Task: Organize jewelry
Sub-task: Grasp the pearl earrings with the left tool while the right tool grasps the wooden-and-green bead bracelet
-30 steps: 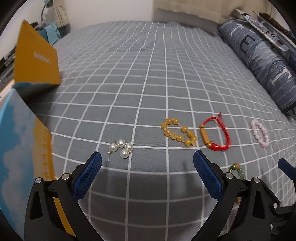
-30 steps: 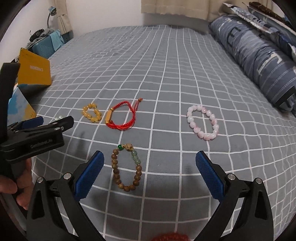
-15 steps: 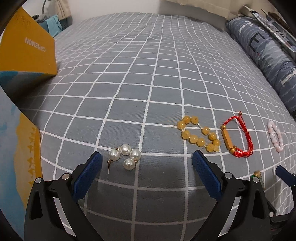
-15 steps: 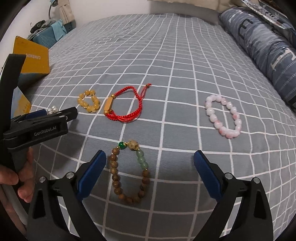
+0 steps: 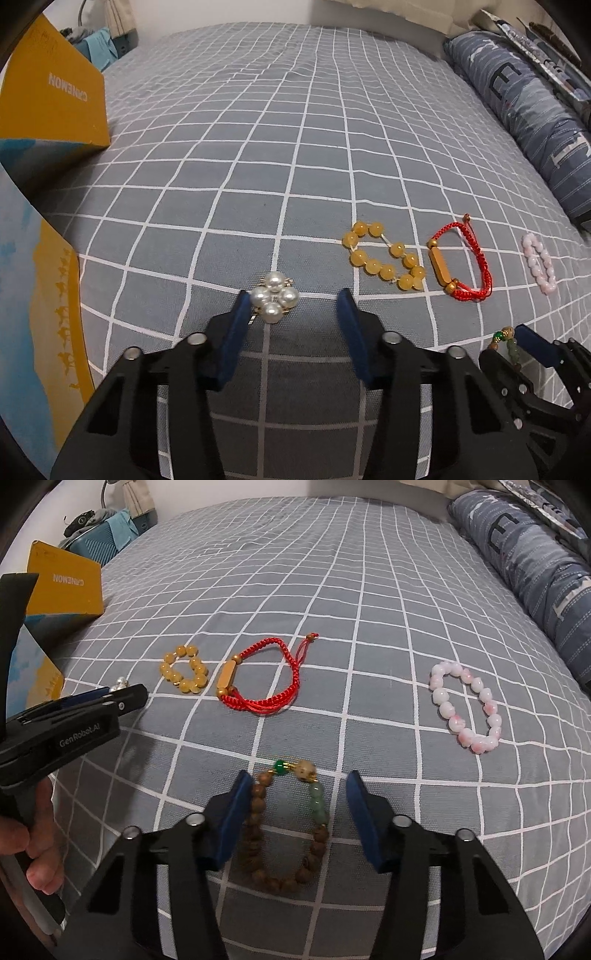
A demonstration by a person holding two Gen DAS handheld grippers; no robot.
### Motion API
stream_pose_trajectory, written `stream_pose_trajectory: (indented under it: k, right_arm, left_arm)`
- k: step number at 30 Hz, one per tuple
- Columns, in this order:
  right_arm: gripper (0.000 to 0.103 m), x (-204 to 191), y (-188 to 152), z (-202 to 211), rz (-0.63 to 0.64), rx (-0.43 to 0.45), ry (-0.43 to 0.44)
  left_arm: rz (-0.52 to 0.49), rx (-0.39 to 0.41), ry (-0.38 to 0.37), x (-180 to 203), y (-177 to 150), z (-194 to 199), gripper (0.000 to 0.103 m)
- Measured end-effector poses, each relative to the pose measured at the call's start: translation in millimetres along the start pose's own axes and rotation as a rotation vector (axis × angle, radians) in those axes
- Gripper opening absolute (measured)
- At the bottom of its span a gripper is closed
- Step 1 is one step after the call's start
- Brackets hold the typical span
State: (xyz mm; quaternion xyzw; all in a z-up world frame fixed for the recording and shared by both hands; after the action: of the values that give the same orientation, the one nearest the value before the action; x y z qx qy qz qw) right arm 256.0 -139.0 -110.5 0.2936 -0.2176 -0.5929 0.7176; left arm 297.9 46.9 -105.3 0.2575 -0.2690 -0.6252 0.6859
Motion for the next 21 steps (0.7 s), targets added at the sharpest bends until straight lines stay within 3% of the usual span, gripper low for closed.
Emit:
stream_pose_trajectory:
  k: [3, 5, 21]
  right_arm:
    - [0.025, -1, 0, 1, 0.004, 0.003, -0.002]
    - [0.016, -2, 0, 1, 0.011, 0.01, -0.005]
    - [0.015, -2, 3, 7, 0.007, 0.04, -0.012]
  left_arm:
    - [0.012, 0.002, -0.004, -3, 1, 1, 0.026]
    - [0.017, 0.005, -0.007, -3, 1, 2, 0.023]
    - [-0.001, 0.031, -0.02, 3, 2, 12, 0.023]
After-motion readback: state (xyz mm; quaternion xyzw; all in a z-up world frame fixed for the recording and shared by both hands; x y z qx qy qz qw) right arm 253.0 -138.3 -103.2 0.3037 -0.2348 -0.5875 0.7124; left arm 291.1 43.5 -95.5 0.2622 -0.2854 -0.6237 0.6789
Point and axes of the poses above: each gripper's, at about its wrist camera, not at the fingertips, and z roughly against the way its jaws point, x to its right, y to its top, the point moved 5 cm from there along -z, roughly the way its jaws point, and after that the axes turned 13 degrees about x, right-handed, at the moved point
